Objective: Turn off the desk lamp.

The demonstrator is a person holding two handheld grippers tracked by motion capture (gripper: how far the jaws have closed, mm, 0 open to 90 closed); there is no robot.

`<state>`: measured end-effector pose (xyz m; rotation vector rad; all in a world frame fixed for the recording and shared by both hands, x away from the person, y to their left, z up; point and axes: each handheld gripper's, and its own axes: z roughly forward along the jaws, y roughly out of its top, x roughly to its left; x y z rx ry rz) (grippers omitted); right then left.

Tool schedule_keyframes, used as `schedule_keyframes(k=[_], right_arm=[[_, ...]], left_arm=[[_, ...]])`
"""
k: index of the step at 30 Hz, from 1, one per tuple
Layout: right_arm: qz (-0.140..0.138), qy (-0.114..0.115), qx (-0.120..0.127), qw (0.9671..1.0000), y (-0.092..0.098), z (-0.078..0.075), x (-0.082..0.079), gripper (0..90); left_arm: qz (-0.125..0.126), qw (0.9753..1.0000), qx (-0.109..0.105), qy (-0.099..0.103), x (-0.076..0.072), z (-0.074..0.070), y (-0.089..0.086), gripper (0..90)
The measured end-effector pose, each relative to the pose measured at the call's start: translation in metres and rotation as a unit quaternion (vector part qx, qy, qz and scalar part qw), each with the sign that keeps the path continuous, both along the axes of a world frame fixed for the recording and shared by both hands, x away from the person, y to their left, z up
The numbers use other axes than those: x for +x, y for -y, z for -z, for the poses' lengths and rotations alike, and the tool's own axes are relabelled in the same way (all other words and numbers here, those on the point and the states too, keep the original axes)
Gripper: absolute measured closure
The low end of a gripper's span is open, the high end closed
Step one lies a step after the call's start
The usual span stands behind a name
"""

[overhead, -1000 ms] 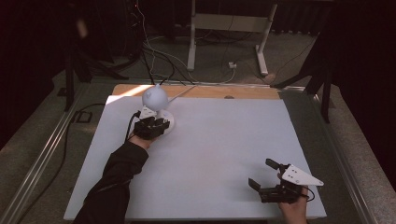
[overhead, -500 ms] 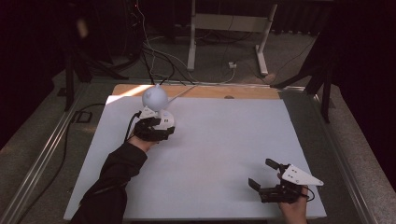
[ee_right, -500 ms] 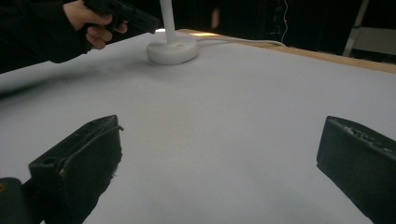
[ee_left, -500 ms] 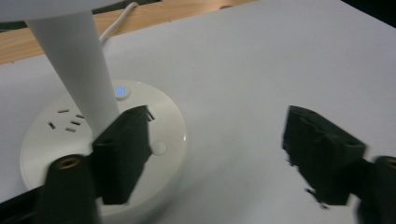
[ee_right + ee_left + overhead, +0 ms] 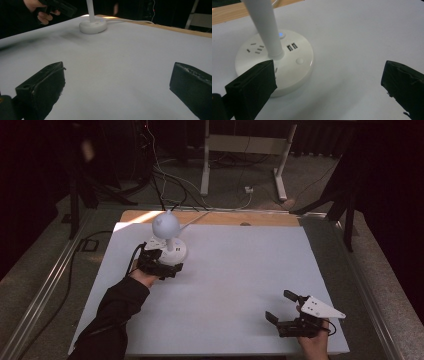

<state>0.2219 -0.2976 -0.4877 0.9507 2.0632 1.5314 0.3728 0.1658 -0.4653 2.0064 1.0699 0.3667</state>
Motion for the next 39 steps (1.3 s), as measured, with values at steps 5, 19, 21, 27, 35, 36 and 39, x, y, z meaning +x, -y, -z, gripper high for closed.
schedule_keyframes(k=[5,19,21,27,35,36,39], right_arm=[[-0.001,0.001,0.001,1.0000,0.000,0.000,0.000,0.0],[-0.002,0.000,0.000,1.0000,0.000,0.000,0.000,0.0],[-0.001,0.000,0.000,1.0000,0.000,-0.001,0.000,0.0],[-0.002,0.000,0.000,1.0000,0.000,-0.001,0.000,0.0],[-0.003,0.000,-0.001,1.0000,-0.001,-0.001,-0.001,0.0],[-0.003,0.000,-0.001,1.0000,-0.001,-0.001,-0.001,0.0],[-0.003,0.001,-0.001,1.0000,0.000,-0.001,-0.001,0.0]], left_arm=[[-0.006,1.0000,0.004,0.002,-0.012,0.002,-0.011,0.4],[-0.019,0.9998,0.003,0.005,-0.048,0.018,-0.036,0.5],[-0.017,0.9998,0.002,0.006,-0.053,0.020,-0.038,0.5],[-0.020,0.9997,0.008,0.013,-0.072,0.023,-0.040,0.5],[-0.012,0.9999,0.001,0.010,-0.094,0.028,-0.045,0.5],[-0.012,0.9998,0.000,0.013,-0.098,0.029,-0.046,0.5],[-0.009,0.9999,-0.001,0.014,-0.107,0.030,-0.047,0.5]])
